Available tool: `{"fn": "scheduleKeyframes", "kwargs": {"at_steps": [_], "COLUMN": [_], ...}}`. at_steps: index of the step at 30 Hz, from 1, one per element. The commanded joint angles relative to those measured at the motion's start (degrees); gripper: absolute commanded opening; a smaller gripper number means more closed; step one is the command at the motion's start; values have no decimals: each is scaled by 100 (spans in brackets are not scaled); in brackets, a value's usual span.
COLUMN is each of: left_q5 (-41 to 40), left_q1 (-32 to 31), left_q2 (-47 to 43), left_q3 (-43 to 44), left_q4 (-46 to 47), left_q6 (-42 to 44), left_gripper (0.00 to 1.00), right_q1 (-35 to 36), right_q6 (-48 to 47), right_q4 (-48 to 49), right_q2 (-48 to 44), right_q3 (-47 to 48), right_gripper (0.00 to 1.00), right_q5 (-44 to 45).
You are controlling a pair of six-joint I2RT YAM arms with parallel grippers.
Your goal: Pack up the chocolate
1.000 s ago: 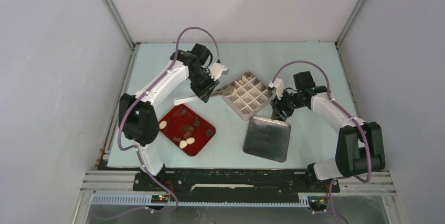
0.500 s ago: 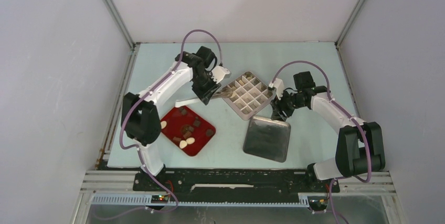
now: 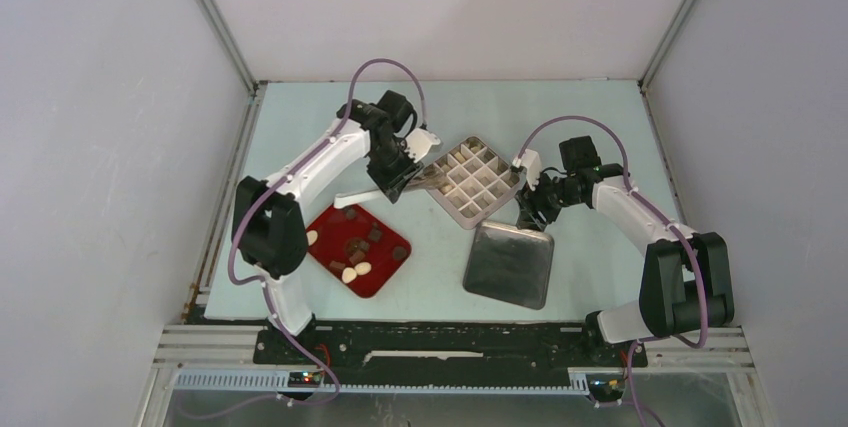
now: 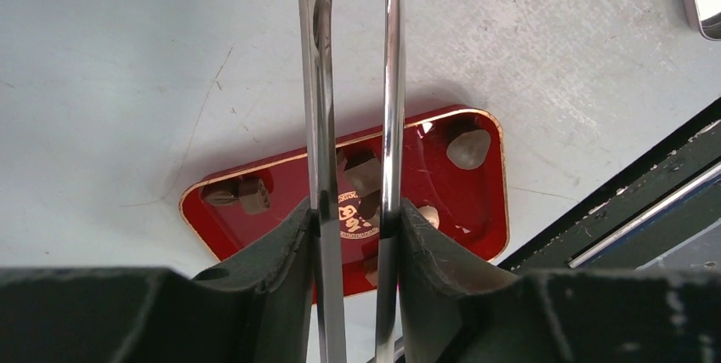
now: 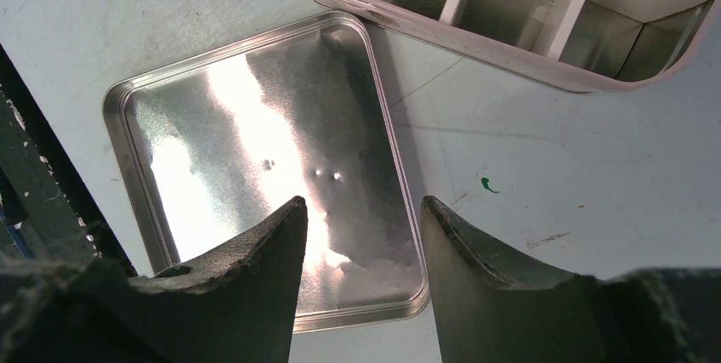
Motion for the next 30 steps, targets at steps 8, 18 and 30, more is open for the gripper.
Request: {"fn": "scheduleKeyframes", "kwargs": {"at_steps": [8,18,30], "left_q5": [-92,-943,-1415], "left_q1": [-127,-113,453], "left_q2": [-465,-1914,-3357], "left_q3": [-5,-1231,-2628], "left_q4": [-159,-1271,-2413], "left_q6": [149,1009,1143], "left_gripper": [37,32,35], "right_q1": [-22,-20,157], "right_q6": [-111,-117,-164], "right_q4": [-18,-22,-158], "right_q2": [-96,-75,105], "right_q3": [112,112,218], "right_gripper": [55,55,54], "right_q5": [-89,-119,-62]}}
